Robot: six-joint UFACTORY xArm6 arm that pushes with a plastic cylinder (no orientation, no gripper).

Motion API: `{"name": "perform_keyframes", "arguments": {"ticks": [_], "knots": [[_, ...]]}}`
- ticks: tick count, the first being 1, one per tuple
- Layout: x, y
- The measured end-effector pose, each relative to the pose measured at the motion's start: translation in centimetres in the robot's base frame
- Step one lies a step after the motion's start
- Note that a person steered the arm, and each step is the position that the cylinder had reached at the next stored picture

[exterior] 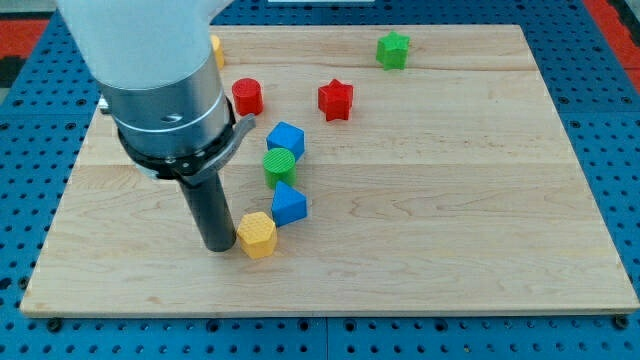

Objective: Slide the yellow hexagon left a bit

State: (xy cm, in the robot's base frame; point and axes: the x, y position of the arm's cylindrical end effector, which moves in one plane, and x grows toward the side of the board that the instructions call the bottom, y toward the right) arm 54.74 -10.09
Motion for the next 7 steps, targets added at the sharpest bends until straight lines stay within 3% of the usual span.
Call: {"name": "perform_keyframes", "arguments": {"ticks": [3, 4, 5, 7], "knots": [[3.9, 4.5], [7.0, 12.3], [6.3, 21.9], [5.6, 24.7]]}}
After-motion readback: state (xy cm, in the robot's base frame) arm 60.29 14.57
